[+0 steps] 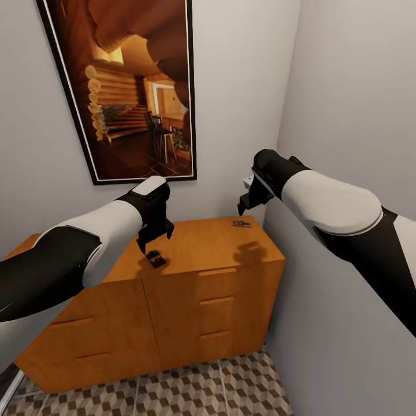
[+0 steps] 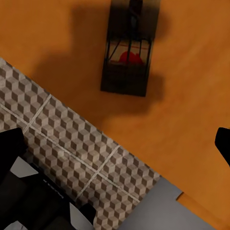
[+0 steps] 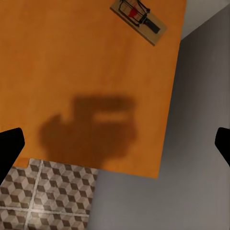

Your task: Take the four mousetraps from the cabinet in the bathroom and place them on the bathroom floor. Make sure all four end up on the same floor surface, and ensure that at least two of them are either under or directly next to the same bathroom sink.

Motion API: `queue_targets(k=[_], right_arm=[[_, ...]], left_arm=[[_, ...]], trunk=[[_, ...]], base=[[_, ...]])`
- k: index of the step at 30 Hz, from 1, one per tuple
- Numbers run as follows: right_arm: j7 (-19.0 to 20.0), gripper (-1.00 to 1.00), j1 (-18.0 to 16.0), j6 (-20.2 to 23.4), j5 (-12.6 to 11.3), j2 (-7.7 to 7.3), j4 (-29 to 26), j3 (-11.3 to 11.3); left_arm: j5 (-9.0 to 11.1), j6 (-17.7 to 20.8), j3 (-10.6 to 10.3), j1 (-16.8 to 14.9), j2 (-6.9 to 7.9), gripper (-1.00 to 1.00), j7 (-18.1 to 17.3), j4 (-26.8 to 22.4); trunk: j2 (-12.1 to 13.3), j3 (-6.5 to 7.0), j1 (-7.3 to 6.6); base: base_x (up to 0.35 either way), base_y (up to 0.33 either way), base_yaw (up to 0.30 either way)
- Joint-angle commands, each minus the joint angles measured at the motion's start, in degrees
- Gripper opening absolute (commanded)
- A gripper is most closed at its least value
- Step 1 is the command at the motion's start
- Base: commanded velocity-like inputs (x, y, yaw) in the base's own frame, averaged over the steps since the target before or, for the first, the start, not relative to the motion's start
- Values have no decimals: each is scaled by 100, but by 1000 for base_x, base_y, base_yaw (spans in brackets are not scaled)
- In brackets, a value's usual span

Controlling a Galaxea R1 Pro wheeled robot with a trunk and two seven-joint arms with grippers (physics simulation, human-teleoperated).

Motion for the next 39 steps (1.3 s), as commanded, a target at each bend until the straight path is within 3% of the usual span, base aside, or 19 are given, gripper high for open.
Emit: queue_targets(k=[1, 12, 39], right_arm=[[59, 100, -2, 15, 0, 4, 14, 49], [66, 100, -2, 15, 0, 4, 12, 49], [68, 100, -2, 11, 0, 4, 9, 49]], left_arm=[[25, 61, -36, -4, 0, 100, 24, -2], [24, 70, -37, -3, 0, 100, 11, -7], [17, 70, -36, -2, 0, 100, -69, 257]], trunk=[[-45, -25, 22], [-487, -222, 264], [-487, -222, 264]], base=[[0, 0, 0], [0, 0, 0], [26, -21, 0]])
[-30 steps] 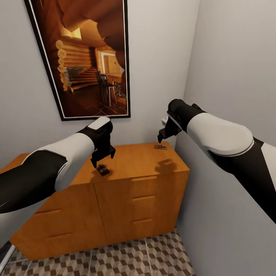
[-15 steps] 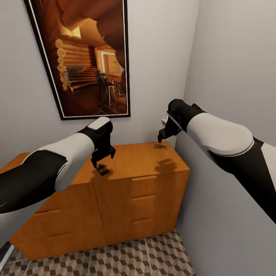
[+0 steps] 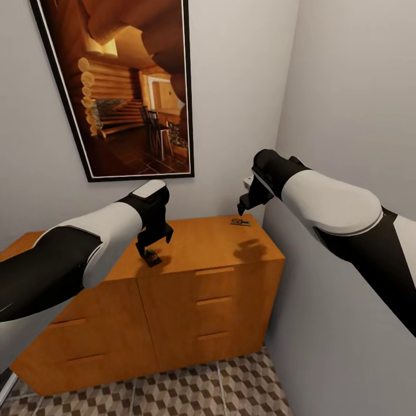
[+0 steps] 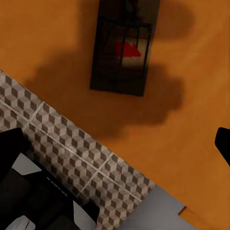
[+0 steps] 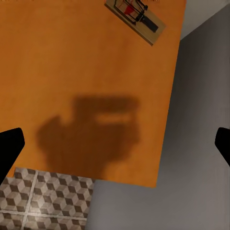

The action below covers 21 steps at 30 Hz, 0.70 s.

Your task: Take the four mousetraps from the cabinet in the bathroom and place them on the bathroom floor. Make sure all four end up on the same floor surface, and ensure that at least two of them are either under or directly next to the same bathroom sink.

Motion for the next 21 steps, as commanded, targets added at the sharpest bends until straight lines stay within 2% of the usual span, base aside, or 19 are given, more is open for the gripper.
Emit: queue_targets(k=[1, 12, 14, 17, 18, 21], right_arm=[[59, 100, -2, 14, -1, 4, 15, 48], [65, 100, -2, 3, -4, 4, 17, 43], [67, 100, -2, 3, -7, 4, 16, 41], [67, 100, -2, 2, -8, 4, 16, 40], [68, 100, -2, 4, -8, 4, 16, 40], [68, 100, -2, 3, -8, 4, 15, 40]], left_arm=[[35, 59, -44, -4, 0, 100, 26, 7], [12, 34, -53, -6, 0, 100, 59, 49], [-72, 29, -74, -5, 0, 100, 64, 47], [-221, 34, -112, -4, 0, 100, 64, 41], [-326, 37, -130, -6, 0, 100, 61, 39], [-430, 41, -146, -6, 0, 100, 61, 38]], trunk=[[-3, -6, 0], [-3, -6, 0], [-3, -6, 0], [-124, -60, 66], [-164, -78, 88], [-284, -132, 154]], base=[[4, -3, 0], [1, -1, 0], [0, 0, 0], [0, 0, 0], [0, 0, 0], [0, 0, 0]])
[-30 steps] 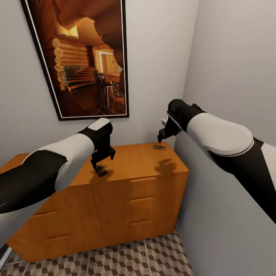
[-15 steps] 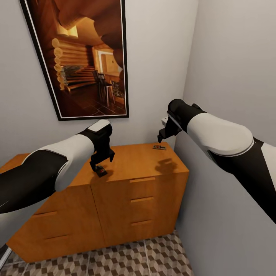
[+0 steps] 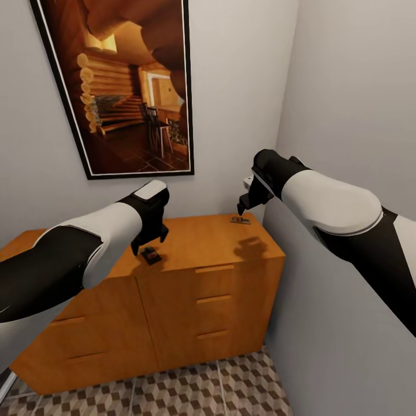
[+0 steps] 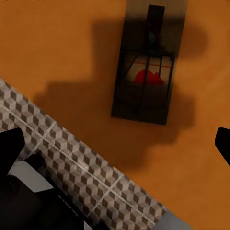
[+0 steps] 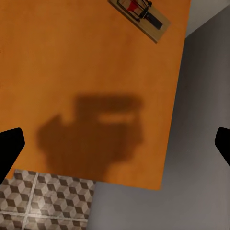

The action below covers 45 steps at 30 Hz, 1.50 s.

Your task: Take the four mousetraps from the cabinet in the bathroom and place them on the bathroom floor. Make sure all four end up on the same floor surface, and ensure that at least two of them are either under or directly next to the same bathroom sink.

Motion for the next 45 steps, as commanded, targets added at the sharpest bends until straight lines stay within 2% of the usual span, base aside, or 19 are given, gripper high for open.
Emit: queue_targets(k=[1, 8, 20, 29, 45], right_arm=[[59, 100, -2, 18, 1, 4, 16, 49], [59, 100, -2, 22, 4, 4, 15, 49], [58, 100, -2, 31, 7, 4, 17, 49], [59, 100, -2, 32, 7, 4, 16, 49], [66, 100, -2, 32, 7, 4, 16, 49]], left_arm=[[-8, 63, -48, -3, 0, 100, 23, -4], [-71, 68, -61, -6, 0, 100, 22, -11], [-91, 153, -64, -3, 0, 100, -105, -21], [-120, 822, -70, -3, 0, 100, -320, -51], [-144, 885, -72, -4, 0, 100, -359, -4]], trunk=[[-45, -24, 22], [-326, -150, 176], [-326, -150, 176], [-326, -150, 176], [-326, -150, 176]], base=[[0, 0, 0], [0, 0, 0], [0, 0, 0], [0, 0, 0], [62, 0, 0]])
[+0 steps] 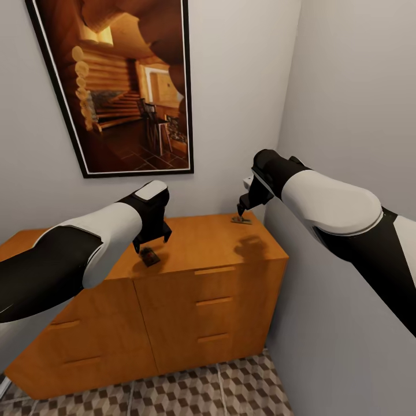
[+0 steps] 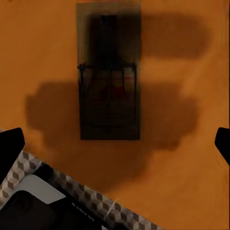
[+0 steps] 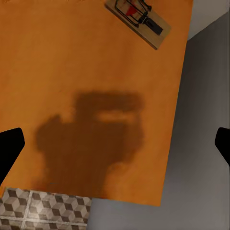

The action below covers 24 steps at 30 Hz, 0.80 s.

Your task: Take the four mousetraps from the cabinet in the bathroom and place them on the bathroom floor. Make sure all four end up on the same floor surface, and ensure that at least two of them are either under or directly next to the same bathroom sink.

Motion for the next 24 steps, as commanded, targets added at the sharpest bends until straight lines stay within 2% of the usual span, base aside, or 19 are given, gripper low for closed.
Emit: queue_targets(k=[1, 11, 20, 24], right_arm=[[60, 100, -2, 16, -1, 4, 14, 47], [61, 100, -2, 16, -1, 4, 15, 45], [61, 100, -2, 16, -1, 4, 14, 42], [61, 100, -2, 16, -1, 4, 15, 40]], left_arm=[[43, 46, -45, -3, 0, 100, 24, 1], [71, 1, -39, -2, 0, 100, 39, 30], [60, -586, -39, -2, 0, 100, 186, 105], [62, -680, -39, -2, 0, 100, 254, 138]], trunk=[[-3, -6, 2], [-3, -6, 2], [-3, -6, 2], [-3, -6, 2]], base=[[159, 0, 0], [53, 0, 0], [4, 0, 0], [0, 0, 0]])
